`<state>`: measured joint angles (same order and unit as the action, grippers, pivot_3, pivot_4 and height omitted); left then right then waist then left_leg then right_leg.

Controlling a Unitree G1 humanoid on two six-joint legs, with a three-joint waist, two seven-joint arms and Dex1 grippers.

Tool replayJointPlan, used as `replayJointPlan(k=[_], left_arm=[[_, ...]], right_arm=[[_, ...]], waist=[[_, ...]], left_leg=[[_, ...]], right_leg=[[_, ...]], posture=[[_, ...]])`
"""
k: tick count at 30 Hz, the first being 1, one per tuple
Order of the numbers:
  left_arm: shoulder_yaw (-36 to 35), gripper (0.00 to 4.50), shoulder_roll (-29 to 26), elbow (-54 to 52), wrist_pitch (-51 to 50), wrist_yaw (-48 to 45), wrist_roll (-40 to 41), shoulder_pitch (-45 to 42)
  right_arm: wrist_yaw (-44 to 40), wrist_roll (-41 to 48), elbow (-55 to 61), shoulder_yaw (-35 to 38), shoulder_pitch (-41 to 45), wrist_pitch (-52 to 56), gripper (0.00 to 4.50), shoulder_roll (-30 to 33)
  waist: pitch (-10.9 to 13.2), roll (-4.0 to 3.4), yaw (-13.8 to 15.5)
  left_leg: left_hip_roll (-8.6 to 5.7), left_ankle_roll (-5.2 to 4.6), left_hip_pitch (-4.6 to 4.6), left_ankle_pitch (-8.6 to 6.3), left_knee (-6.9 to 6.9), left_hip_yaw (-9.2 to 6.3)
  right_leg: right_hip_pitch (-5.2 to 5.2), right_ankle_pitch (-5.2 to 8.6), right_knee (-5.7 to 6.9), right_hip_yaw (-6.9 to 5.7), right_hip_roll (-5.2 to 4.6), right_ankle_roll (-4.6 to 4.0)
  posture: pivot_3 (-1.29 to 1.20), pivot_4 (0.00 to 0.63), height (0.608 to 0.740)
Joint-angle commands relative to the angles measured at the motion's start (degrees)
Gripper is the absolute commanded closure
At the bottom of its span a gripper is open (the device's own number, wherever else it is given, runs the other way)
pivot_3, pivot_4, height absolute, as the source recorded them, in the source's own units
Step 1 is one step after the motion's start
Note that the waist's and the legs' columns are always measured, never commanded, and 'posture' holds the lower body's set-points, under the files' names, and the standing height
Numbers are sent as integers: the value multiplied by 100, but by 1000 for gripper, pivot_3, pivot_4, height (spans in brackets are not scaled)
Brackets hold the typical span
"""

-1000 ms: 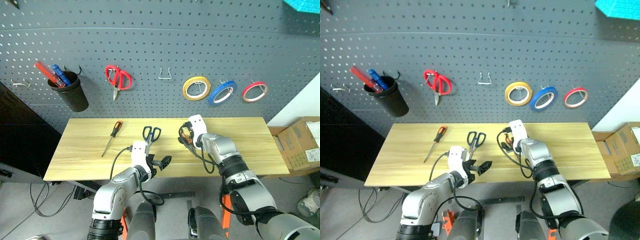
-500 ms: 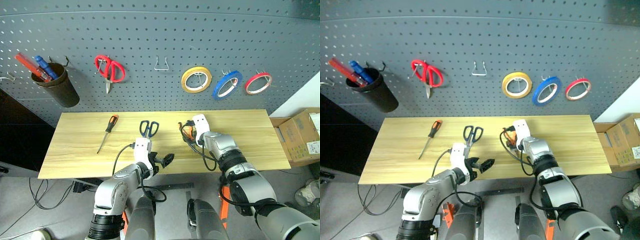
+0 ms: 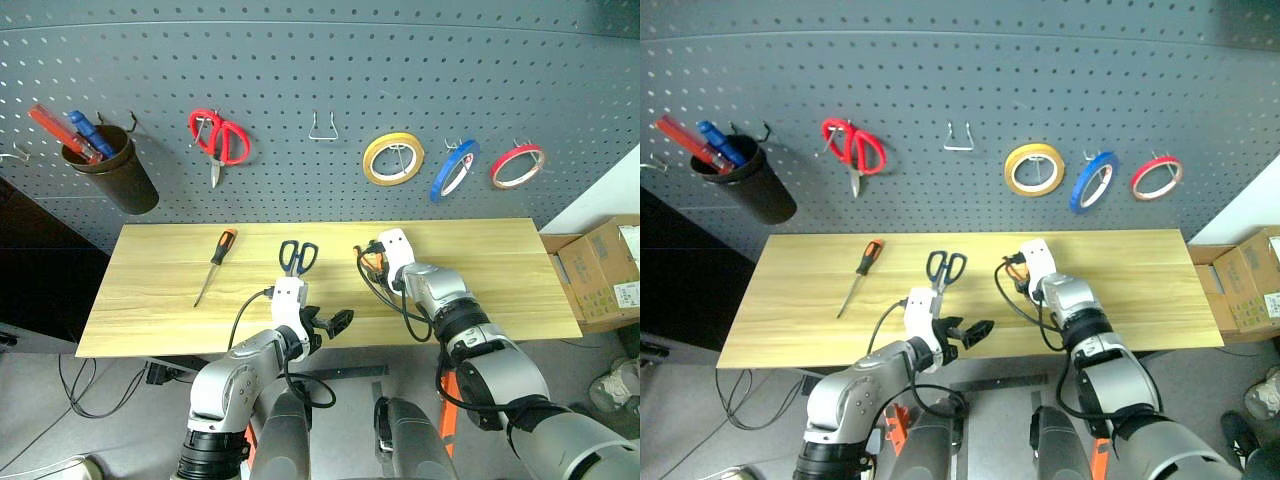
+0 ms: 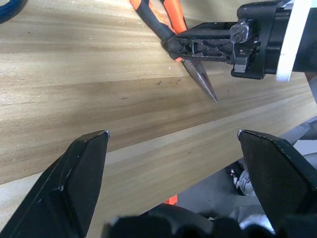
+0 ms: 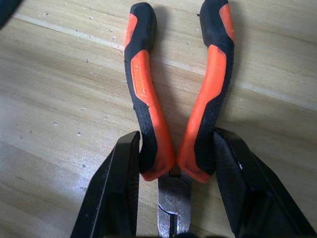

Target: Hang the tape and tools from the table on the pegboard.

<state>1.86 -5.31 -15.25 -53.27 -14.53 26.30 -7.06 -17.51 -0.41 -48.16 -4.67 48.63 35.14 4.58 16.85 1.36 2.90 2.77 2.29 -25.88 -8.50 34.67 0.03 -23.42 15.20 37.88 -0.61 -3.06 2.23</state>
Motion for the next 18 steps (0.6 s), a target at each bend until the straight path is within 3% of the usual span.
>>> replayJointPlan(k=[1, 7, 12, 18], left_arm=[[44, 0, 50, -135, 96, -97, 99, -50], [44, 0, 60, -276, 289, -290, 211, -123], [-24, 0, -95, -785, 344, -283, 273, -349], [-513, 0, -132, -1292, 460, -477, 846, -288]], right_arm=[[-254, -202, 355, -317, -333, 7, 2756, 175], [-896, -55, 2903, -661, -1335, 425, 2756, 575], [-934, 290, 6055, -624, -2480, 1811, 2756, 797], [-634, 745, 7154, -87, -2466, 1714, 2756, 415]], waist=[[0, 0, 7], [-3, 3, 73], [-27, 3, 107], [-196, 15, 98]], left_leg=[[-1, 0, 0, 0, -2, 0], [-9, 7, -21, -4, -31, 0], [-10, 20, -93, -4, -27, -10], [-8, 68, -89, 15, -32, -22]], right_leg=[[0, 0, -1, 0, 0, 0], [-13, -13, -25, -3, -5, 21], [-91, -18, 2, -12, -2, 22], [-87, -16, 0, -28, 2, 25]], posture=[[221, 315, 740], [204, 253, 740], [199, 188, 740], [200, 110, 740]])
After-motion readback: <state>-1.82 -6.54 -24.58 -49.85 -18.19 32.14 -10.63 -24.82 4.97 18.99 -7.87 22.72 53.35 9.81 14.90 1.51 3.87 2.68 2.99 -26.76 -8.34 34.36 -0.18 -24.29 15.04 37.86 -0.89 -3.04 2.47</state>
